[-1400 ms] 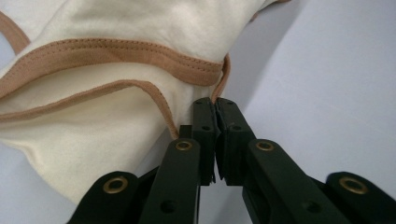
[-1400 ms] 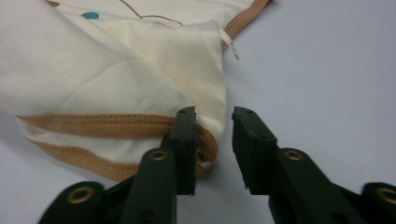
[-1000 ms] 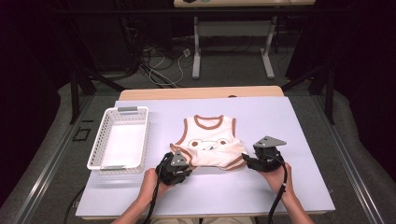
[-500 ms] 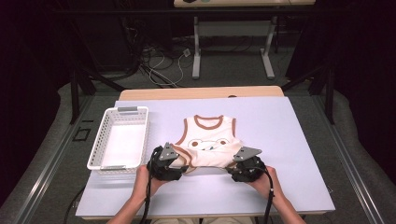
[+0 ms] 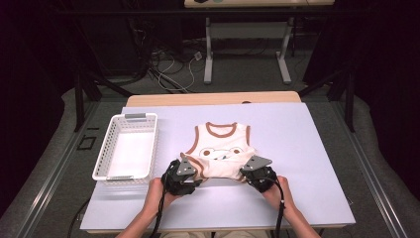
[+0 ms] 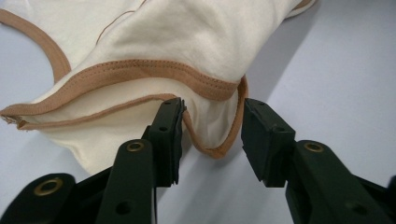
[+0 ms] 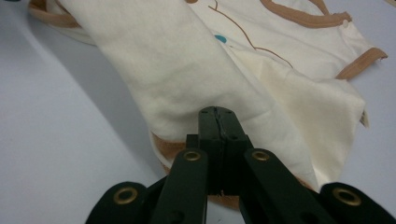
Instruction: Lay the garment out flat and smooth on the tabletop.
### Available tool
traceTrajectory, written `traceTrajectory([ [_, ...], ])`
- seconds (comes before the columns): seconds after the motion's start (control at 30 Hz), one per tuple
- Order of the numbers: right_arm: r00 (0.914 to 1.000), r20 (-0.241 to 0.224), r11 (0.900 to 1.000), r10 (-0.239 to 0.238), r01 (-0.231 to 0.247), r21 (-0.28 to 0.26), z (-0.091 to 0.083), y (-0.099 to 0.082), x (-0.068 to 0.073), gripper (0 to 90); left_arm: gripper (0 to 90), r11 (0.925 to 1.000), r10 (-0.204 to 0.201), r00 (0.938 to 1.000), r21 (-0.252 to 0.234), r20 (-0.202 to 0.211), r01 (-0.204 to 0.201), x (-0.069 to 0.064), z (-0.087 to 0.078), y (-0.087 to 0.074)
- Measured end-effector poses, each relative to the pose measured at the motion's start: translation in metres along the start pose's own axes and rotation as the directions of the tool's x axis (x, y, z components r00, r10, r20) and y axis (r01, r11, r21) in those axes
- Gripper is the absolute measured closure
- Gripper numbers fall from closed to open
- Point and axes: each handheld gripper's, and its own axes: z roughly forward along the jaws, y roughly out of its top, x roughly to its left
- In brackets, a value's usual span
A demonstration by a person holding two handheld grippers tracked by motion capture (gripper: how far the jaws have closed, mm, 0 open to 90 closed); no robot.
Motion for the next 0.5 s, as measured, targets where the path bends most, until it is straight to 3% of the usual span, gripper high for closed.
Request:
traceTrajectory([
  [0.13, 0.9977, -0.062, 0.9993, 0.029, -0.030, -0.023, -0.007, 0.004, 0.000, 52.9, 53.2, 1.0000, -0.007, 1.0000, 0.004, 0.007, 0.007, -0.002, 0.002, 0.000],
  [0.23, 0.9966, -0.083, 0.9999, 0.002, -0.003, -0.011, -0.006, 0.006, 0.008, 43.7, 53.2, 0.9996, 0.009, 0.9999, 0.028, 0.004, -0.010, -0.004, 0.007, -0.001],
  [0.37, 0.9970, -0.045, 0.9970, -0.063, 0.065, 0.042, 0.007, 0.002, 0.017, 64.0, 54.1, 0.9988, 0.016, 0.9998, 0.046, 0.008, -0.017, -0.006, 0.010, -0.001],
  [0.5, 0.9982, -0.025, 0.9984, -0.055, 0.056, 0.013, 0.007, 0.000, 0.017, 83.7, 56.1, 0.9978, 0.034, 0.9994, 0.056, 0.001, -0.034, -0.008, 0.013, -0.003],
])
